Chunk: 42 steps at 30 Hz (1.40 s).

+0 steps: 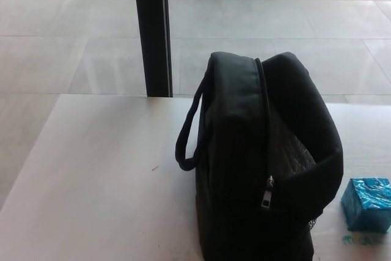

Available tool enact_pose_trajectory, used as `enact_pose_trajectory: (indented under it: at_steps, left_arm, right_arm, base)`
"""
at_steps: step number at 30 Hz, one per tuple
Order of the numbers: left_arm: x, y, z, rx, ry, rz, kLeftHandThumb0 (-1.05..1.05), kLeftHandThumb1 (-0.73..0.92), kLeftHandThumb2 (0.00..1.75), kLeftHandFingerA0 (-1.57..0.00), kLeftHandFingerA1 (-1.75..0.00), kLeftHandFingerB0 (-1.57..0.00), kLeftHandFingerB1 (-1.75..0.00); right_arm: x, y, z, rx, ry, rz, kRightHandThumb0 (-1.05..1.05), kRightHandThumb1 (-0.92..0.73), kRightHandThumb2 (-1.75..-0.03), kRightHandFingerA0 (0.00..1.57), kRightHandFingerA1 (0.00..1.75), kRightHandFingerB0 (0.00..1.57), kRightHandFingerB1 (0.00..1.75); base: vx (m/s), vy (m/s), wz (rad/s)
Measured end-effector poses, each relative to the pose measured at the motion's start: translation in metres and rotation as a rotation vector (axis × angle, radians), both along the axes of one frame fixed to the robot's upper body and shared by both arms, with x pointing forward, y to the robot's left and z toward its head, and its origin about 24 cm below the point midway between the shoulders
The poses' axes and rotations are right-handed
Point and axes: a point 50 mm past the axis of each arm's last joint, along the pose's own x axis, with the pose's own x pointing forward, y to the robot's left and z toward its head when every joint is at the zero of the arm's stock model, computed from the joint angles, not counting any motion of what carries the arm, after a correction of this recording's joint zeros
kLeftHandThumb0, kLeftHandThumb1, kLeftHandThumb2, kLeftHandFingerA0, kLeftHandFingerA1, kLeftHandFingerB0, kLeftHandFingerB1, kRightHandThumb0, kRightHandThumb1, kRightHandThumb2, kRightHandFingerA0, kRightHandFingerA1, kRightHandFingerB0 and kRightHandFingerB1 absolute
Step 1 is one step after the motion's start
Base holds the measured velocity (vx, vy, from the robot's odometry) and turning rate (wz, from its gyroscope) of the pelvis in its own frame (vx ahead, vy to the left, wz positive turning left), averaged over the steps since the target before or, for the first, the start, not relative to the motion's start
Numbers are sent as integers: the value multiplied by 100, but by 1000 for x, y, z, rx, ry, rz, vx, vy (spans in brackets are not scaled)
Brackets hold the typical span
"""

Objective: The robot uses its right hand to pick up the cube kept on the middle of the desk and put it inside the bag next to it

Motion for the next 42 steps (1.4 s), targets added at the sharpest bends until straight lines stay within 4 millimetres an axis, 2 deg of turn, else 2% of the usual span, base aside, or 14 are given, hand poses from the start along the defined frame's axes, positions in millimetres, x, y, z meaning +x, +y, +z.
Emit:
enact_pose_trajectory:
  at_steps: [5,6,8,9,17,31,32,33,34,36,37,40,41,42]
  left_arm:
    - [0,0,0,-4,-2,-2,-70,70,60,-16,-50,-15,-32]
    - [0,0,0,-4,-3,-2,-69,69,59,-16,-50,-16,-32]
    - [0,0,0,-7,-4,1,-69,69,60,-16,-50,-16,-32]
    - [-1,0,0,-8,-4,2,-70,69,60,-16,-50,-16,-32]
    - [0,0,1,-8,-11,3,-70,68,60,-16,-53,-16,-33]
    - [3,0,1,-5,-9,-9,-71,70,60,-16,-50,-16,-32]
    - [3,0,2,-5,-10,-10,-71,70,60,-16,-50,-15,-32]
    - [3,0,2,-3,-10,-12,-70,71,60,-15,-50,-16,-33]
    - [4,0,2,-3,-11,-14,-70,71,60,-15,-50,-16,-33]
    - [5,0,3,-2,-15,-15,-70,70,60,-15,-50,-16,-32]
    - [6,0,3,-2,-17,-16,-68,71,60,-14,-50,-15,-33]
    - [7,0,4,-4,-24,-13,-70,71,60,-17,-48,-17,-32]
    - [8,0,3,-5,-24,-14,-70,70,60,-17,-48,-17,-32]
    - [8,0,3,-6,-22,-15,-70,70,60,-17,-48,-17,-32]
  right_arm:
    - [6,17,-15,-102,65,94,-86,-63,-102,2,37,8,23]
    - [7,20,-16,-120,74,110,-83,-81,-65,5,50,9,24]
    - [9,28,-20,-157,96,142,-84,-81,-66,7,52,10,25]
    - [9,31,-21,-172,105,156,-94,-68,-105,0,55,14,32]
    - [27,59,-24,-281,164,238,-101,-69,-108,0,19,9,17]
    - [28,55,-60,-398,373,232,-101,-65,-107,0,15,9,15]
    - [27,54,-62,-405,384,228,-99,-59,-90,0,2,10,18]
    - [27,53,-64,-412,397,227,-101,-63,-107,0,12,4,14]
    - [27,52,-66,-418,407,226,-98,-59,-90,0,0,8,17]
    - [27,53,-69,-425,428,230,-99,-61,-105,0,14,1,14]
    - [26,53,-70,-428,437,232,-94,-75,-73,0,0,0,26]
    - [26,53,-72,-434,455,237,-97,-77,-64,0,0,0,28]
    - [26,54,-73,-437,460,240,-99,-60,-93,0,0,11,15]
    - [26,55,-74,-442,466,246,-94,-75,-70,0,0,0,26]
  base:
    - [0,0,0]
    - [0,0,0]
    - [0,0,0]
    - [0,0,0]
    - [0,0,0]
    - [0,0,0]
    - [0,0,0]
    - [0,0,0]
    - [0,0,0]
    - [0,0,0]
    - [0,0,0]
    - [0,0,0]
    - [0,0,0]
    - [0,0,0]
